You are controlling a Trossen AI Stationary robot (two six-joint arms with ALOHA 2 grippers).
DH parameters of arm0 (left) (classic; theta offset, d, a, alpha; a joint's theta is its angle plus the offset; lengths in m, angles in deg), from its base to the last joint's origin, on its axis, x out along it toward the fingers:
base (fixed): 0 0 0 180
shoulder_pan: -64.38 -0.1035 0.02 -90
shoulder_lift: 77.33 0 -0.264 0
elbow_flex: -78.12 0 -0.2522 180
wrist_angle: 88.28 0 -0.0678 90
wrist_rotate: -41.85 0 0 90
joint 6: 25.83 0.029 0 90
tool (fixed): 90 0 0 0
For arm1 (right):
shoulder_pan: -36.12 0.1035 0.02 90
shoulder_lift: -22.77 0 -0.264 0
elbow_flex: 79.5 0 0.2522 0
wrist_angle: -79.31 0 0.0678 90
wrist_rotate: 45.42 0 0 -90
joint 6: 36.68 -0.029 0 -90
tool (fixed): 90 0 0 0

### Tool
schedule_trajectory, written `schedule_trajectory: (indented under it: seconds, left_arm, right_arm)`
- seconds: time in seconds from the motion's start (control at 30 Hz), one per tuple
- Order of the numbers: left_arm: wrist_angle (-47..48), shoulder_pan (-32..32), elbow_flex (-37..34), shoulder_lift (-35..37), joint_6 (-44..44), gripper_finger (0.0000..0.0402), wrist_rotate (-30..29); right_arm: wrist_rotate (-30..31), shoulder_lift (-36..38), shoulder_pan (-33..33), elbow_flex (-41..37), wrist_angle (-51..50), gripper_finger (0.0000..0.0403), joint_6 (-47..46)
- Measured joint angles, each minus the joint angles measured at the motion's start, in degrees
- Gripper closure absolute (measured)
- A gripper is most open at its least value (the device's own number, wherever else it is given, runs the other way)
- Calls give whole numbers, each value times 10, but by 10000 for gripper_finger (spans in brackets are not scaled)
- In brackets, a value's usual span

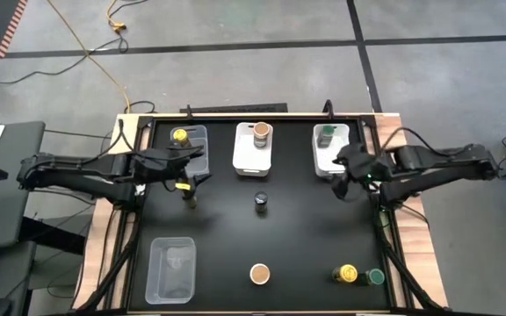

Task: Sort spices by type
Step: Put the left black spice bottle into the bottom transparent bin

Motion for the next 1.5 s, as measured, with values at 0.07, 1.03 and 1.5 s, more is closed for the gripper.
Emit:
schedule_trajectory:
  seconds: [0.07, 1.03, 1.5]
  left_arm:
    - [2, 3, 19, -24, -5, 52, -1]
    - [659, 53, 246, -178, -980, 52, 35]
    - [624, 35, 245, -256, -901, 52, 70]
  right_arm:
    - [8, 17, 19, -17, 3, 30, -24]
    - [85, 12, 59, -72, 17, 30, -25]
    - [85, 12, 59, -72, 16, 30, -18]
